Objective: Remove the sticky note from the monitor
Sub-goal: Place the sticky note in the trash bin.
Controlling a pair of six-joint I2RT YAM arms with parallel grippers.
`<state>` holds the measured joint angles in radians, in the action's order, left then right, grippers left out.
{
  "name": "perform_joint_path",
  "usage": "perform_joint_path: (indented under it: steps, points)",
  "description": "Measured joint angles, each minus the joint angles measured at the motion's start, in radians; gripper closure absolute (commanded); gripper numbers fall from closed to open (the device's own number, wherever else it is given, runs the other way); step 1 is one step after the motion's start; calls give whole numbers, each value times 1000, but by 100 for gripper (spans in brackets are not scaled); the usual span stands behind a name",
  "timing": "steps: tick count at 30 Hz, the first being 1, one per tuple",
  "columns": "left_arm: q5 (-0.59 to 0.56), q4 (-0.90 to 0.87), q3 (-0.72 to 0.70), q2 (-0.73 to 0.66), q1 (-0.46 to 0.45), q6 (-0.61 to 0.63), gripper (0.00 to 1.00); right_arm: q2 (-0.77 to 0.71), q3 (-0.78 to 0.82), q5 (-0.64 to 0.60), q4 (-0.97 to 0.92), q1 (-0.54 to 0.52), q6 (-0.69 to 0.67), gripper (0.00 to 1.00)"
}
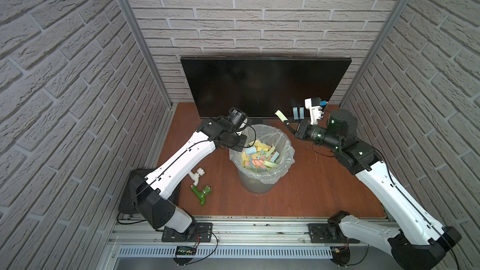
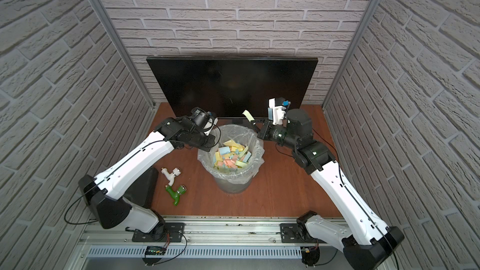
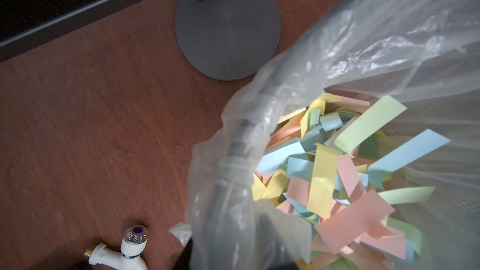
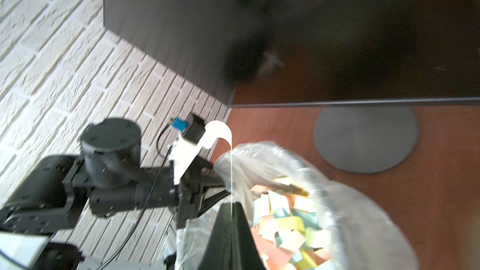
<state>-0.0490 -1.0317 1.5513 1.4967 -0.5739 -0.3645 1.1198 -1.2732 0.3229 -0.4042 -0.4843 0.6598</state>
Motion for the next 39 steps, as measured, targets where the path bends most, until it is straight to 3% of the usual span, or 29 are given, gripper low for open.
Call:
perform_joint_path:
  steps: [6,13,15,18,22,31,39]
  points:
    - [0,0,-10,0,0,-3,67,70,-12,-113,-134,-184,-136,97]
    - [0,3,-11,-1,0,-7,66,181,-59,-240,-250,-301,-237,96]
    - [0,3,-11,-1,0,-7,66,205,-76,-267,-269,-322,-258,88]
    - [0,3,-11,-1,0,-7,66,227,-91,-290,-290,-339,-287,65]
    - [0,3,-11,-1,-2,-7,66,234,-93,-296,-290,-344,-296,52]
    - [0,3,-11,-1,-3,-7,67,234,-94,-292,-288,-344,-296,42]
    - [0,4,-11,-1,-3,-7,66,263,-111,-290,-290,-344,-300,39]
